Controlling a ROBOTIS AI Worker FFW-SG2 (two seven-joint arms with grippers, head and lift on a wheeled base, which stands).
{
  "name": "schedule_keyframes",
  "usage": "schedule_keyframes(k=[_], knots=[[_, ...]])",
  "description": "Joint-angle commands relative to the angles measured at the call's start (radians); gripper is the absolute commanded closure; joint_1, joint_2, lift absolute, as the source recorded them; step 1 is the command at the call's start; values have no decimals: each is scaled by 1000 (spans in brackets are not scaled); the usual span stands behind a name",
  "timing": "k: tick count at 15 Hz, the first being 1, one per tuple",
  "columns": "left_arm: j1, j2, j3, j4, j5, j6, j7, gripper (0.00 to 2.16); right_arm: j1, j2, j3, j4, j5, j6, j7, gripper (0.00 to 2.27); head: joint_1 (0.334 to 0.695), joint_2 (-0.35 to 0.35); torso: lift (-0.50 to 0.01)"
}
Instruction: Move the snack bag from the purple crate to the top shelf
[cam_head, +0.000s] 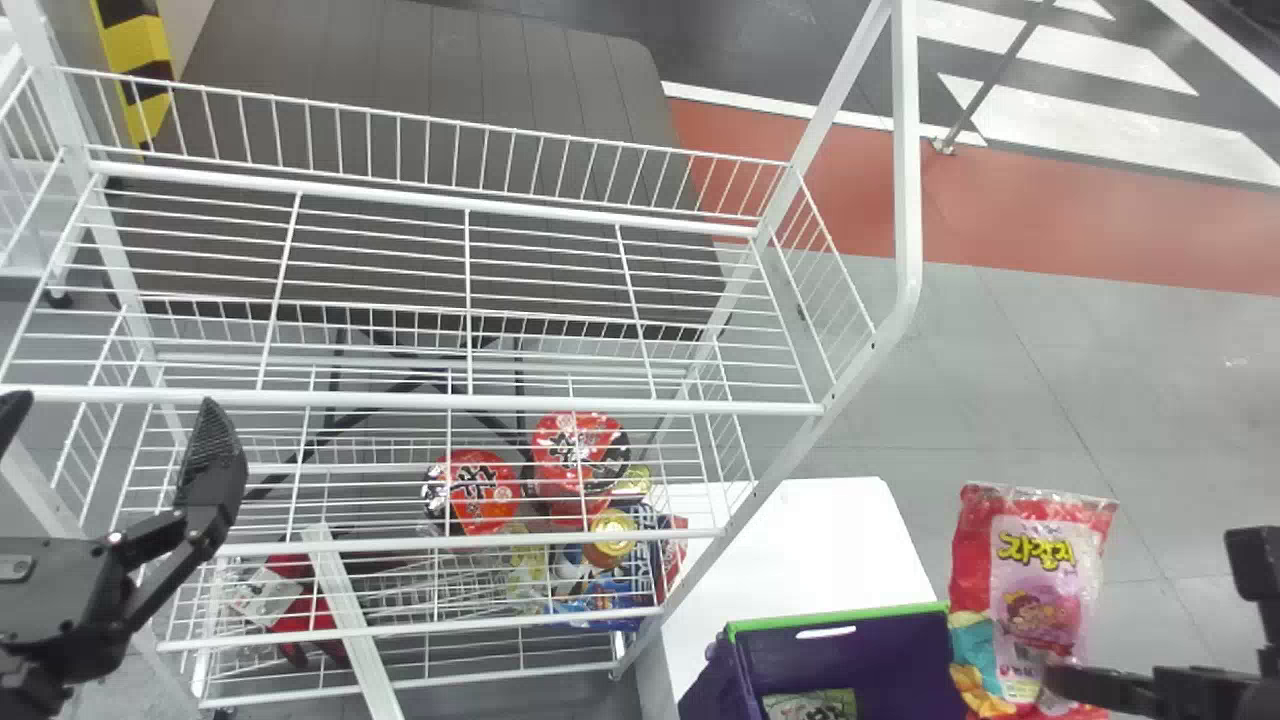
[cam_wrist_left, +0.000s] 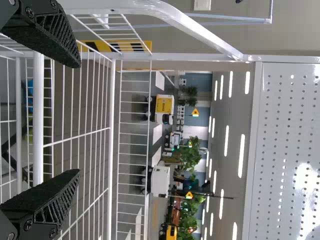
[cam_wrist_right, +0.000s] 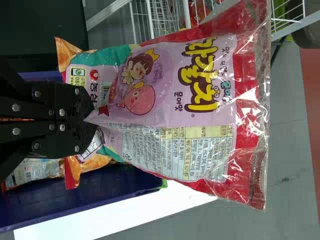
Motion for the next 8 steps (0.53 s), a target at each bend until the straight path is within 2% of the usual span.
schedule_keyframes(k=[1,8], knots=[[0,-2,-1,2,0,0,2,56,0,0,0,3,-2,-10,0,1922,695,-350,-44],[-2,-2,0,5,2,0,3,56,0,8,-2,3,-5,-16,-2,1922,695,-350,-16]])
